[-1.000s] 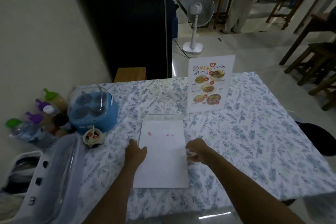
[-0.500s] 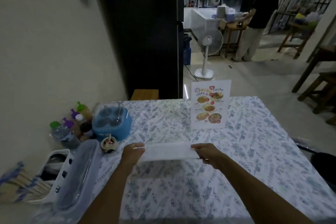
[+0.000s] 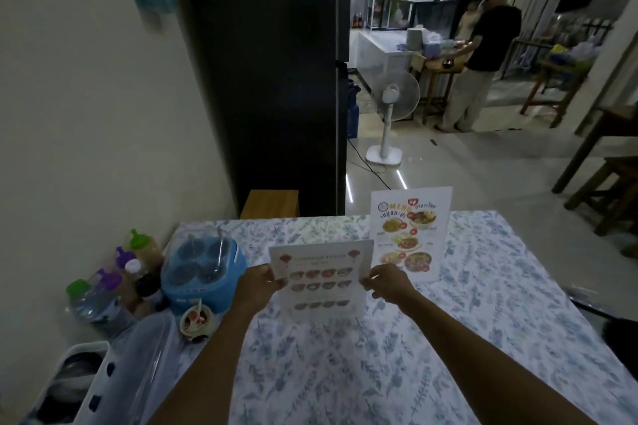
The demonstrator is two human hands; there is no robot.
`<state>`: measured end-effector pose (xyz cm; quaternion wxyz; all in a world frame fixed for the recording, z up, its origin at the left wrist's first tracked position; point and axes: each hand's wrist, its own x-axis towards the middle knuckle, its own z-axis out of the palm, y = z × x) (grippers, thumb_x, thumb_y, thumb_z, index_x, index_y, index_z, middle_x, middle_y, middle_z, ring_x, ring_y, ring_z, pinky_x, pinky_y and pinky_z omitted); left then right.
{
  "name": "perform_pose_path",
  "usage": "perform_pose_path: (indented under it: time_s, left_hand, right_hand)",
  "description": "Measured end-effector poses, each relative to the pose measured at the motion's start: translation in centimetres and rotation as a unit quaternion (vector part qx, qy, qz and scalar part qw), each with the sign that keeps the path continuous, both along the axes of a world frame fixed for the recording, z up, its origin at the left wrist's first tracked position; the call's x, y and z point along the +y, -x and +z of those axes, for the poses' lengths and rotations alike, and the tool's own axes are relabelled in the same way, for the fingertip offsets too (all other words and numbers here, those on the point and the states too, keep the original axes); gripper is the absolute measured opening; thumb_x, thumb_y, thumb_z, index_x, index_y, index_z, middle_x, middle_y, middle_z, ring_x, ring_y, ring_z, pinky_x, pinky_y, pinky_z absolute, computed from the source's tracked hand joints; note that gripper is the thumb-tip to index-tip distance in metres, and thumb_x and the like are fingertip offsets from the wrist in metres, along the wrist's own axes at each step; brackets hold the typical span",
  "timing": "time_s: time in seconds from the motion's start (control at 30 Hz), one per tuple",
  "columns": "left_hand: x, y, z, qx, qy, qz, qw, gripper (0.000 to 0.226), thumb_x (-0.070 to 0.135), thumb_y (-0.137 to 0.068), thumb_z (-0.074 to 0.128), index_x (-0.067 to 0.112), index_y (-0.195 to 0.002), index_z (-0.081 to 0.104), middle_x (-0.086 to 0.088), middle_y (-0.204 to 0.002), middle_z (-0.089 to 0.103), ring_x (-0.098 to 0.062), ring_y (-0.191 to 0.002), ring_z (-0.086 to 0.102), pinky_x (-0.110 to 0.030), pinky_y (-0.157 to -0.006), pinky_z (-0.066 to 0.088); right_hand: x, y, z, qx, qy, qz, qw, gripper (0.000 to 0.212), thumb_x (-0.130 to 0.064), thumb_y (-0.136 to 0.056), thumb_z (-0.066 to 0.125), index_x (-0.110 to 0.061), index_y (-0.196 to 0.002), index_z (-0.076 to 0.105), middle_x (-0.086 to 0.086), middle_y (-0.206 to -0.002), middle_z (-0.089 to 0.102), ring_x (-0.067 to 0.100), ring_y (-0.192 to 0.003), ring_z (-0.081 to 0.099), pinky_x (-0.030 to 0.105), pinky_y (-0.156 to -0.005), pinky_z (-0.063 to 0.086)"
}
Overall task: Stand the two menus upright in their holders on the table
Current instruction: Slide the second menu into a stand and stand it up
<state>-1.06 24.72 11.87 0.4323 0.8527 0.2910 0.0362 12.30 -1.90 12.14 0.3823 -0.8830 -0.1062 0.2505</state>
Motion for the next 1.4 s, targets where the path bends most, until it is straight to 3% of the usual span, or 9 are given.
perform_pose_path:
  time_s: [0.2, 0.37, 0.53, 0.7, 0.83, 0.93, 1.07, 1.27, 1.4]
  left_hand:
    - [2.1, -3.1, -0.6, 0.021, 0.012, -0.025, 0.999, 0.032, 0.035, -0.077, 0.080, 0.016, -0.102, 0.075, 0.002, -0.099, 0.075, -0.018, -0.091, 0.069, -0.036, -0.085, 0.055]
    - [4.1, -4.4, -1.4, 0.023, 0.016, -0.068, 0.997, 0.025, 0.028, -0.073, 0.084, 0.020, -0.096, 0.076, 0.004, -0.094, 0.077, -0.012, -0.085, 0.072, -0.040, -0.083, 0.059]
    - [4.2, -5.2, -1.0, 0.056, 0.005, -0.107, 0.993, 0.024, 0.022, -0.075, 0.083, 0.031, -0.093, 0.069, 0.003, -0.101, 0.076, -0.009, -0.088, 0.071, -0.022, -0.078, 0.056]
    - [4.2, -5.8, -1.3, 0.090, -0.007, -0.116, 0.989, 0.043, 0.020, -0.075, 0.082, 0.013, -0.115, 0.070, -0.003, -0.112, 0.074, -0.009, -0.084, 0.066, -0.011, -0.068, 0.049]
    - [4.0, -6.1, -0.8, 0.103, -0.025, -0.090, 0.990, 0.050, 0.028, -0.072, 0.083, 0.015, -0.116, 0.064, -0.004, -0.116, 0.071, -0.013, -0.091, 0.065, -0.024, -0.079, 0.053]
    - [3.6, -6.0, 0.2, 0.105, -0.062, -0.052, 0.991, 0.056, 0.036, -0.075, 0.080, 0.012, -0.119, 0.056, -0.007, -0.120, 0.066, -0.019, -0.097, 0.062, -0.026, -0.076, 0.047]
    - [3.6, -5.8, -0.3, 0.125, -0.107, -0.001, 0.986, 0.081, 0.060, -0.064, 0.071, 0.012, -0.127, 0.052, -0.009, -0.121, 0.064, -0.025, -0.104, 0.063, -0.038, -0.089, 0.053]
    - [-0.3, -4.3, -0.5, 0.121, -0.101, -0.002, 0.988, 0.077, 0.072, -0.060, 0.064, 0.021, -0.119, 0.061, -0.002, -0.112, 0.069, -0.022, -0.098, 0.066, -0.040, -0.088, 0.055]
    - [-6.1, -3.9, 1.4, 0.123, -0.103, -0.012, 0.987, 0.070, 0.060, -0.071, 0.062, 0.021, -0.128, 0.055, -0.004, -0.121, 0.065, -0.025, -0.105, 0.064, -0.036, -0.093, 0.051]
  right_hand:
    - [1.7, -2.8, -0.3, 0.004, 0.020, -0.003, 1.000, 0.021, -0.026, -0.088, 0.072, -0.007, -0.097, 0.070, 0.010, -0.092, 0.078, 0.012, -0.061, 0.067, 0.015, -0.041, 0.042]
    - [2.9, -4.2, -0.7, 0.009, 0.060, 0.010, 0.998, 0.021, -0.026, -0.089, 0.068, -0.008, -0.100, 0.070, 0.010, -0.094, 0.077, 0.015, -0.069, 0.069, 0.018, -0.046, 0.046]
    - [3.5, -5.2, 0.3, 0.029, 0.113, 0.036, 0.992, 0.021, -0.012, -0.089, 0.066, -0.002, -0.106, 0.071, 0.016, -0.102, 0.076, 0.016, -0.070, 0.068, 0.019, -0.050, 0.049]
    - [3.4, -5.5, 0.9, 0.033, 0.127, 0.048, 0.990, 0.024, -0.013, -0.085, 0.070, -0.002, -0.107, 0.070, 0.017, -0.101, 0.076, 0.024, -0.080, 0.076, 0.021, -0.051, 0.051]
    - [3.0, -5.4, 1.8, 0.024, 0.124, 0.046, 0.991, 0.036, -0.014, -0.087, 0.070, -0.006, -0.121, 0.063, 0.014, -0.107, 0.074, 0.020, -0.085, 0.075, 0.026, -0.063, 0.059]
    - [2.1, -5.3, 2.7, 0.008, 0.120, 0.045, 0.992, 0.041, -0.016, -0.088, 0.070, -0.008, -0.127, 0.058, 0.013, -0.109, 0.073, 0.019, -0.087, 0.074, 0.029, -0.071, 0.062]
    - [-0.1, -4.6, 4.1, -0.001, 0.109, 0.062, 0.992, 0.040, -0.014, -0.091, 0.065, -0.009, -0.129, 0.055, 0.013, -0.112, 0.073, 0.019, -0.082, 0.071, 0.028, -0.070, 0.059]
    - [-5.0, -3.3, 5.3, -0.003, 0.091, 0.068, 0.993, 0.033, -0.015, -0.090, 0.065, -0.010, -0.122, 0.060, 0.004, -0.087, 0.070, 0.012, -0.058, 0.063, 0.020, -0.047, 0.045]
    - [-8.6, -3.0, 5.3, 0.017, 0.076, 0.058, 0.995, 0.027, -0.019, -0.084, 0.066, -0.015, -0.110, 0.061, 0.008, -0.090, 0.070, 0.017, -0.059, 0.061, 0.022, -0.047, 0.042]
